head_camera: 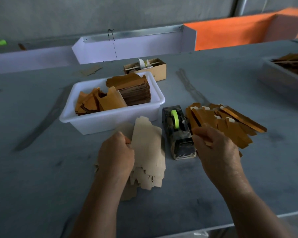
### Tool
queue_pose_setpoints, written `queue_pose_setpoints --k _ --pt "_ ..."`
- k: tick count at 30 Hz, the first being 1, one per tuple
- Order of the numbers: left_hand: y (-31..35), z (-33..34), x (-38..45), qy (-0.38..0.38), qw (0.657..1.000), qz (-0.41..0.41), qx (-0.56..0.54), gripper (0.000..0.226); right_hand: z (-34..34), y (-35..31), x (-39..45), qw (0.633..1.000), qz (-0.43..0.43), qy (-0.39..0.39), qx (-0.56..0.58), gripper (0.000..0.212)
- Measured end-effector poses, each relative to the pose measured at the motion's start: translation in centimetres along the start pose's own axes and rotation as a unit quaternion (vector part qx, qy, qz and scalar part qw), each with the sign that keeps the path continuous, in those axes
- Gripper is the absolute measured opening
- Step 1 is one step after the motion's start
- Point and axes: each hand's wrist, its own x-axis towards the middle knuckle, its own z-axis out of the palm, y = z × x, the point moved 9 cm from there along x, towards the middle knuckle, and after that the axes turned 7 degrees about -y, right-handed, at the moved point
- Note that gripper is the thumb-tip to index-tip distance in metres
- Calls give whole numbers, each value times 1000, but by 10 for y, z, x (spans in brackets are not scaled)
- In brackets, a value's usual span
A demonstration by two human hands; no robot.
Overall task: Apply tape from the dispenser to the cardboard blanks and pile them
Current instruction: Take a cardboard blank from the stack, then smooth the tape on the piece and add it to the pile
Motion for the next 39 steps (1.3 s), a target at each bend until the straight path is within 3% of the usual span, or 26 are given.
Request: queue_pose_setpoints --k 6,12,16,19,23,24,29,32,36,39 --pt "9 -14 -6 28 998 31 -48 2 0 -2 -4 1000 -4 12 19 15" --pt "4 -6 -16 -65 969 -8 -236 12 19 -14 -12 993 -4 -35 115 5" --pt "13 7 -27 -141 939 -23 -314 7 46 -14 -17 959 52 -130 246 8" --pt "15 14 -32 -180 926 -20 -332 8 55 -6 -21 919 112 -144 349 8" --pt "25 23 -41 -229 891 -22 -391 68 61 0 -24 884 146 -179 407 12" --pt "27 26 -42 -228 884 -25 -407 72 63 -1 -25 881 148 -191 407 14" --pt "28 33 -35 -177 891 -2 -418 28 71 5 -31 867 162 -213 421 14" --pt "24 37 -31 -145 899 2 -414 18 69 6 -30 881 149 -212 395 9" --pt "25 40 -32 -96 920 13 -380 18 49 -7 -26 970 43 -143 192 7" --pt "24 42 -34 -94 923 7 -372 13 47 -18 -30 978 1 -126 169 19"
